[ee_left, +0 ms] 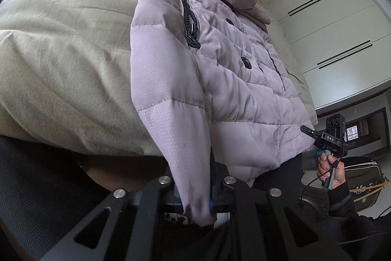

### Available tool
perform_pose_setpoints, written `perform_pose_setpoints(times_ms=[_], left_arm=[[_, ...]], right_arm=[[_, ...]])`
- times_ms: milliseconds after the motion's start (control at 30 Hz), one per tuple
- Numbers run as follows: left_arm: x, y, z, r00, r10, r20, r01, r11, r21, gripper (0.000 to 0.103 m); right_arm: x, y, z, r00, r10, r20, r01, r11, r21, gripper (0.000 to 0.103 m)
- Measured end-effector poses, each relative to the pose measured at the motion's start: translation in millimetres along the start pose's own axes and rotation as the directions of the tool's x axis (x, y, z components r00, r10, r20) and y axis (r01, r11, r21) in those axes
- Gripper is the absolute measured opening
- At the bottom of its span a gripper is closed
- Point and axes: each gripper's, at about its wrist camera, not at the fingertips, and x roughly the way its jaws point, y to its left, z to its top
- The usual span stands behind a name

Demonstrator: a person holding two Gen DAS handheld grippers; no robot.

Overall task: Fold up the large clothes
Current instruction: 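Grasp the coat hem with both grippers and lift it, then fold the hem up over the coat body with both grippers and release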

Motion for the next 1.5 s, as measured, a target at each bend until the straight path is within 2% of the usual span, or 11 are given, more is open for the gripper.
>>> perform_pose_setpoints(times_ms=[100,233,400,467,567,733,767,900,1033,1200,1500], left_arm=[[1,1,-16,0.998,-0.006,-0.056,0.007,1.0,0.009,0.013],[-14,-2,-35,0.993,-0.081,-0.087,0.081,0.997,0.002,0.013],[-55,-4,-7,0.957,-0.283,0.066,0.286,0.957,-0.048,0.013],[-71,-14,13,0.921,-0.357,0.157,0.366,0.93,-0.031,0.013],[-90,-27,43,0.844,-0.457,0.281,0.478,0.878,-0.008,0.013],[-102,-32,102,0.714,-0.546,0.439,0.603,0.798,0.012,0.013],[-102,-32,116,0.694,-0.55,0.465,0.614,0.789,0.015,0.013],[-101,-25,167,0.647,-0.535,0.543,0.628,0.778,0.017,0.013],[-89,-19,222,0.636,-0.511,0.579,0.627,0.779,-0.001,0.014],[-68,-2,281,0.637,-0.473,0.609,0.629,0.775,-0.056,0.014],[-8,38,380,0.703,-0.376,0.604,0.576,0.799,-0.173,0.014]], right_arm=[[-14,1,-12,1.0,0.019,-0.006,-0.019,1.0,0.017,0.007],[-36,3,-31,0.997,0.079,0.008,-0.079,0.995,0.055,0.007],[-51,20,-17,0.979,0.183,0.095,-0.189,0.98,0.06,0.007],[-56,33,3,0.966,0.22,0.134,-0.225,0.974,0.027,0.007],[-66,59,38,0.936,0.282,0.211,-0.282,0.959,-0.03,0.007],[-90,88,114,0.87,0.34,0.357,-0.329,0.94,-0.093,0.007],[-92,93,129,0.859,0.338,0.385,-0.324,0.94,-0.105,0.007],[-91,97,193,0.824,0.318,0.469,-0.32,0.944,-0.079,0.007],[-75,102,251,0.82,0.252,0.515,-0.259,0.964,-0.06,0.007],[-39,106,323,0.824,0.188,0.535,-0.206,0.978,-0.026,0.006],[64,90,443,0.867,0.114,0.486,-0.16,0.986,0.055,0.006]])
